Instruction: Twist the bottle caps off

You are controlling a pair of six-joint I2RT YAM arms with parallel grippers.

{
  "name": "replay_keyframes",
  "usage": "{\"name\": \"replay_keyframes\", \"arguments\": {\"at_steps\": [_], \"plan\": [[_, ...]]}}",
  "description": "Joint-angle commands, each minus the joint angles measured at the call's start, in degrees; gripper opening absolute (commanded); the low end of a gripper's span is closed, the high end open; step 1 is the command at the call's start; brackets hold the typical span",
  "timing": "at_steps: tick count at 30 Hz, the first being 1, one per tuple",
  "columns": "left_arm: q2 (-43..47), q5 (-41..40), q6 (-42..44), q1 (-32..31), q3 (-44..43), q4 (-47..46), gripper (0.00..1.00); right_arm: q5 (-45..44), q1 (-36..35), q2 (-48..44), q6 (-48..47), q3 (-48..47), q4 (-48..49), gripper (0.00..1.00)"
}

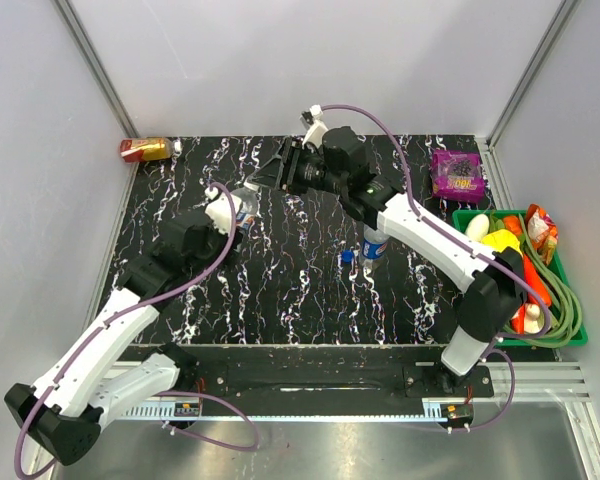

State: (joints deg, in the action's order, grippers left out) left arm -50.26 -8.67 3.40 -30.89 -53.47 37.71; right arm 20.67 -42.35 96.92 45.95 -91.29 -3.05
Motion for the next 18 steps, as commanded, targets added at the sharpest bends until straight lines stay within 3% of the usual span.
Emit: {"name": "replay_keyframes", "arguments": {"at_steps": [1, 12, 18], "plan": [[-0.7, -1.1, 0.5, -0.8, -1.8, -1.5, 0.09, 2.4, 0.0, 1.6, 0.7, -4.1, 0.6, 0.50], [-0.8, -2.1, 0.6, -1.3, -2.2, -1.6, 0.09, 0.5, 0.2, 2.7, 0.2, -5.1, -2.2, 0.53], [-1.9, -2.1, 0.3, -1.9, -2.4, -1.6, 0.09, 1.6, 0.2, 3.9, 0.9, -6.3, -2.2, 0.48]]}}
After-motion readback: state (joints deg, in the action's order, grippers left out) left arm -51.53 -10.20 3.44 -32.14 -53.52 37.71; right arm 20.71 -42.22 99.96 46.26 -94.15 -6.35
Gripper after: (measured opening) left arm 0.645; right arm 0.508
